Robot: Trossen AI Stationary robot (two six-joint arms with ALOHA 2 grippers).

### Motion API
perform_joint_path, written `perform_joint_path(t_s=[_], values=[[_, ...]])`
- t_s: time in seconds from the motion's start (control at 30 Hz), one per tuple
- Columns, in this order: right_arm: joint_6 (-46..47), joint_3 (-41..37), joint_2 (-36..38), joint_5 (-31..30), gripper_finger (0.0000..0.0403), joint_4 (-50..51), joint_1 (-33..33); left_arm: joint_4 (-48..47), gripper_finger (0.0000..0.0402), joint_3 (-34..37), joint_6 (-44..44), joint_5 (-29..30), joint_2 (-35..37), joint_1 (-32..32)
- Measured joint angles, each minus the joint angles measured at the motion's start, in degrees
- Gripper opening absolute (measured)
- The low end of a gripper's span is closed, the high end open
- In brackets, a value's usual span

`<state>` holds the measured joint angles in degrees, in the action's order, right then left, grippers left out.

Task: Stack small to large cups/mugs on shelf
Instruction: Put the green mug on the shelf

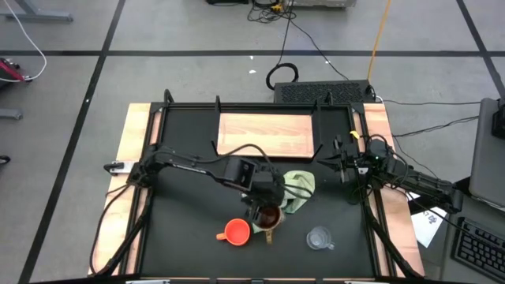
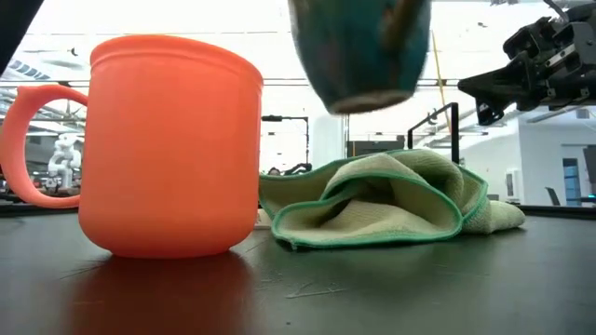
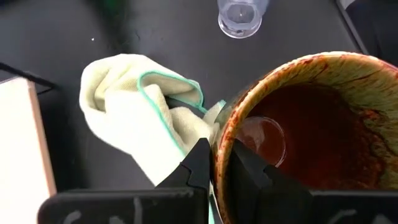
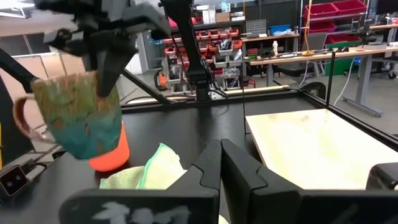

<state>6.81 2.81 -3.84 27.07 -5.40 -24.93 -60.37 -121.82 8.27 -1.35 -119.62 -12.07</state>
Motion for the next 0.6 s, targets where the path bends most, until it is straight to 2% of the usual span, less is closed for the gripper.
perform_joint_path(t_s=[0.27,0.37,0.6], values=[[0.02,0.0,0.0,0.0,0.0,0.06,0.02,-7.44,0.0035,0.0,-2.61,1.65,1.64,2.14],[0.02,-0.02,0.0,0.0,0.0,0.06,0.02,-9.59,0.0035,0.0,-2.82,0.47,1.6,2.73],[0.02,-0.01,0.0,0.0,0.0,0.06,0.02,-8.34,0.0035,0.0,-1.72,-1.33,1.6,3.1]])
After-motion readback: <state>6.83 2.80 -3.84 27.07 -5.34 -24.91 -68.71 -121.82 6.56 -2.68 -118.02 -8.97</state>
